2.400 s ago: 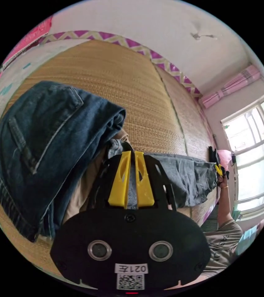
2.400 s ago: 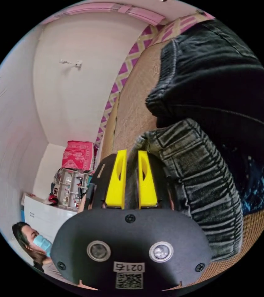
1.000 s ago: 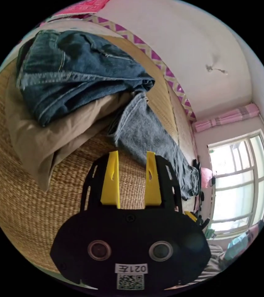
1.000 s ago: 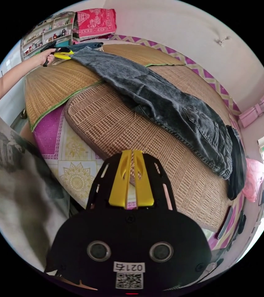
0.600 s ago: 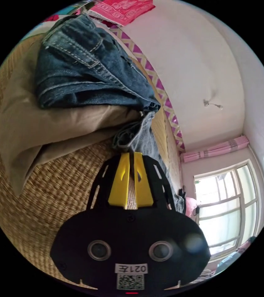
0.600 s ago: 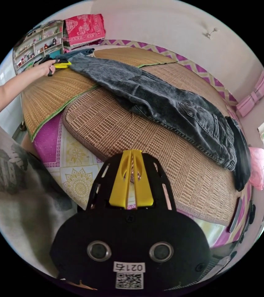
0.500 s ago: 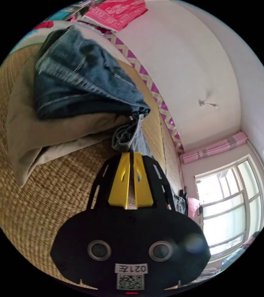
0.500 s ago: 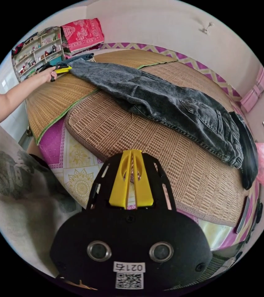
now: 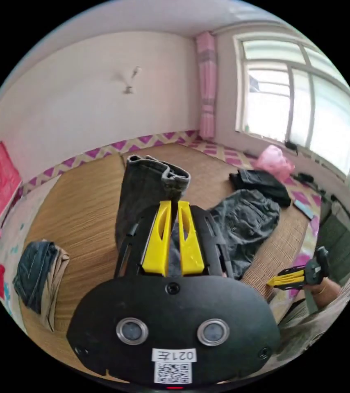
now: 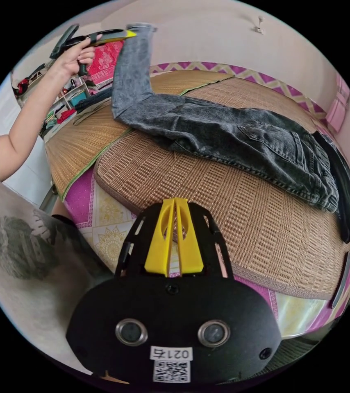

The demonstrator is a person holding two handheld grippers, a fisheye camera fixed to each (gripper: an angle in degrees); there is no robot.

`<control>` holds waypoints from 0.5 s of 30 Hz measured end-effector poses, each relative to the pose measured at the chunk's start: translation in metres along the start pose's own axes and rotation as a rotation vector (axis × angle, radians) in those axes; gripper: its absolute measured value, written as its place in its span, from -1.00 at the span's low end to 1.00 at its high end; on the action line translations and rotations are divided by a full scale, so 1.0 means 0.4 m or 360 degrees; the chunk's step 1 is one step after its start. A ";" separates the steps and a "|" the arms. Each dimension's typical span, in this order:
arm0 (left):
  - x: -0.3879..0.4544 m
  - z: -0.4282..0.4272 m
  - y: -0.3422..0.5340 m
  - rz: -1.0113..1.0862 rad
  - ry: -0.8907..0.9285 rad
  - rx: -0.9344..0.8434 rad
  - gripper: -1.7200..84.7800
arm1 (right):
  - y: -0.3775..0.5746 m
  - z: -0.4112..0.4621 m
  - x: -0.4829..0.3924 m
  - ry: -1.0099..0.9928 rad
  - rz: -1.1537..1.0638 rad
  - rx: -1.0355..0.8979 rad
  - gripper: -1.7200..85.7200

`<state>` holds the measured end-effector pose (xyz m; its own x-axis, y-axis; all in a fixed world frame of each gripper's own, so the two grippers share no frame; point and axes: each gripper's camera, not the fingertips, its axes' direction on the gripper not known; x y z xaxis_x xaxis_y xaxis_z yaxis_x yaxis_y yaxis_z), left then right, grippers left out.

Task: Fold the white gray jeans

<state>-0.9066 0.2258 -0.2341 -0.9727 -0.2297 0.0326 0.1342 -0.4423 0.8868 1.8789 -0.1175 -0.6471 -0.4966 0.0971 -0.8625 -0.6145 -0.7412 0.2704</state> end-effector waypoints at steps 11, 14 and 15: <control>0.483 0.459 0.073 0.0244 0.0021 -0.0492 -0.96 | 0.627 0.234 -0.243 0.0047 -0.0025 0.0000 -0.97; 0.478 0.477 0.076 0.0270 0.0102 -0.0564 -0.93 | 0.822 0.295 -0.327 0.0029 -0.0018 -0.0002 -0.97; 0.476 0.509 0.088 0.0282 0.0140 -0.0653 -0.92 | 0.863 0.307 -0.346 0.0026 -0.0016 -0.0002 -0.97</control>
<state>-1.1255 0.3432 -0.1029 -0.9107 -0.3976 0.1124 0.3781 -0.6924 0.6145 1.6601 -0.3050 -0.3819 -0.4804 0.0938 -0.8720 -0.6186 -0.7411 0.2611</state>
